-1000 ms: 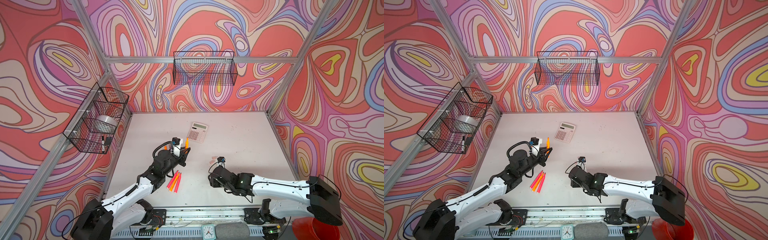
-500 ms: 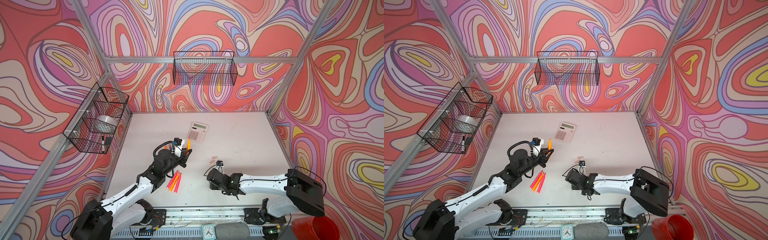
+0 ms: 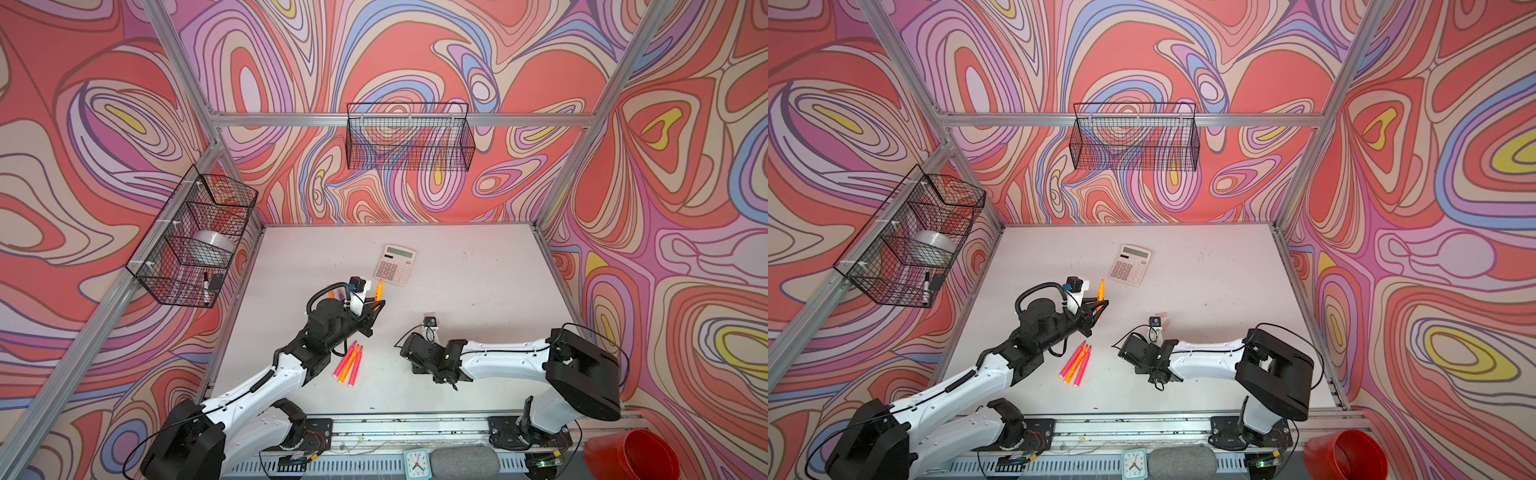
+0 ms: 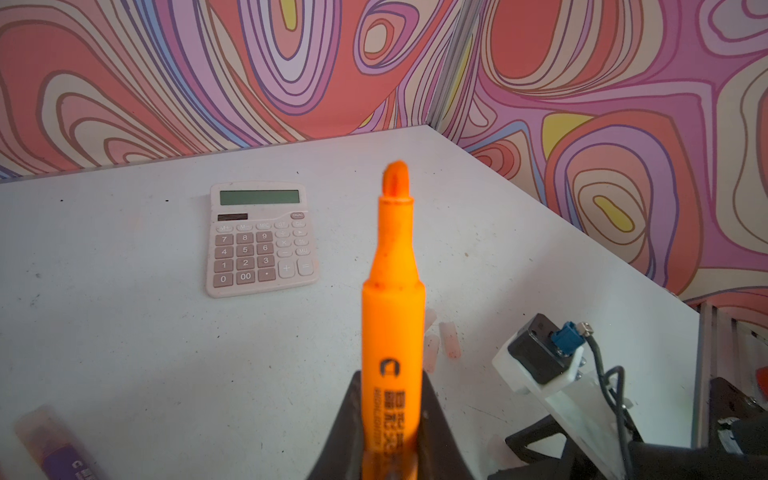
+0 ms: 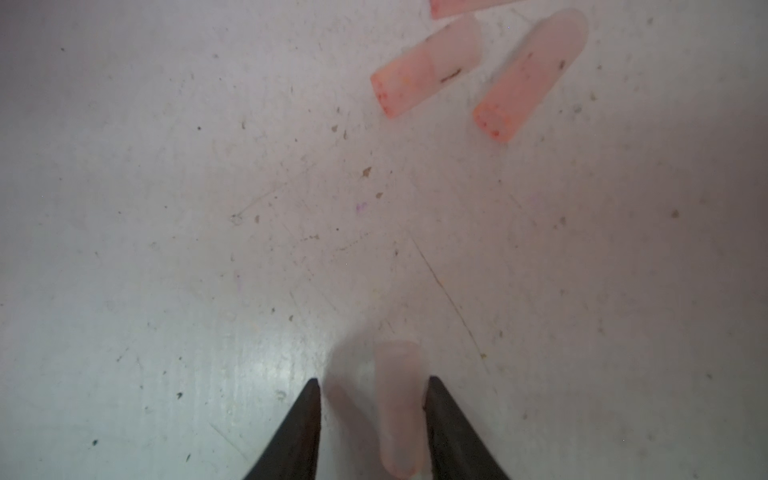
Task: Insert the pens into the pen caps
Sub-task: 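Grasp a pink cap with the right gripper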
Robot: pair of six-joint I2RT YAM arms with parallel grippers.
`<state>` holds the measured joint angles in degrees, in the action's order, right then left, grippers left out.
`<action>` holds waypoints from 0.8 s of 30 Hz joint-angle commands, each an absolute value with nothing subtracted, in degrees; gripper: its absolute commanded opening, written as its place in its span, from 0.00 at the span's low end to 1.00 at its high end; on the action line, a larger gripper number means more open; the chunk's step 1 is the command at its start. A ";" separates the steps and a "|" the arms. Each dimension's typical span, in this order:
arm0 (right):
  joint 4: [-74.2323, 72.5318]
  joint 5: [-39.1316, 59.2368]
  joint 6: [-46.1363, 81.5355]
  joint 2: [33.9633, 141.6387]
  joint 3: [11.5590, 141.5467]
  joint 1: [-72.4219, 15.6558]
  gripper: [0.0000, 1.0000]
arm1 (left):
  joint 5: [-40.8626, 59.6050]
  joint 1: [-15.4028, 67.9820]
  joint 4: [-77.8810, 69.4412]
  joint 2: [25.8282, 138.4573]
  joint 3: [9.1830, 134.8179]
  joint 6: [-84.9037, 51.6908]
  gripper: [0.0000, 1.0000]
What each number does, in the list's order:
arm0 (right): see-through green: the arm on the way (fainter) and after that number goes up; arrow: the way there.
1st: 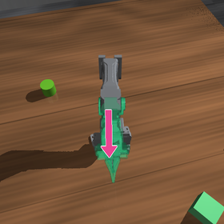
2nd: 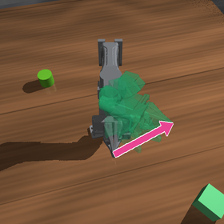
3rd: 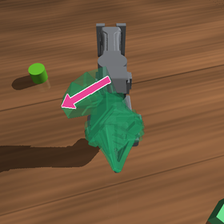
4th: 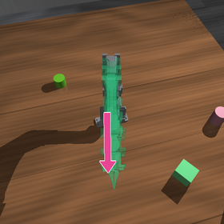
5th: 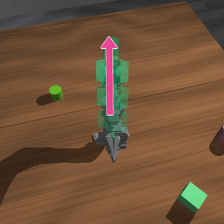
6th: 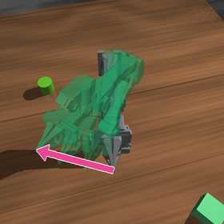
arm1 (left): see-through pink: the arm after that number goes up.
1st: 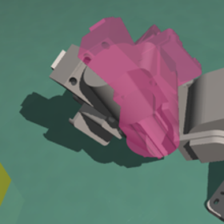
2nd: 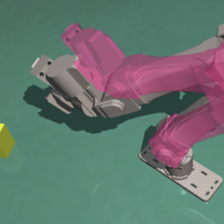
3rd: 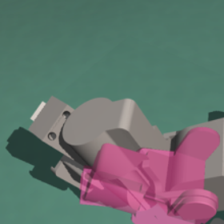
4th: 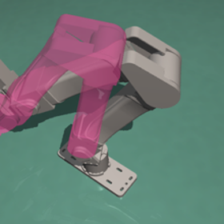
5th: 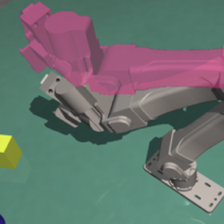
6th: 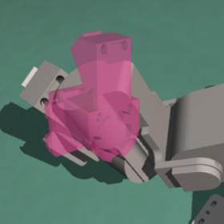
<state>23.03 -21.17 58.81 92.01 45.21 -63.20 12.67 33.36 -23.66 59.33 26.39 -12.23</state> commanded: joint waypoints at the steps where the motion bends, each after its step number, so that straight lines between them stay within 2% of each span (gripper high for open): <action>1: 27.67 -24.00 59.14 93.24 46.15 -63.64 0.40 | 13.55 33.31 -23.71 58.36 28.13 -11.65 0.00; 14: 28.74 -25.04 59.24 95.88 46.85 -63.72 0.30 | 13.97 33.31 -23.62 58.36 28.12 -11.54 0.00; 24: 29.09 -25.53 59.37 98.61 48.25 -63.75 0.14 | 14.14 33.31 -24.21 58.49 28.04 -11.60 0.00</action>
<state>26.65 -26.50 59.09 96.25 48.86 -63.46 13.50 33.36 -23.55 59.33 26.39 -12.21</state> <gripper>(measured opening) 0.156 0.169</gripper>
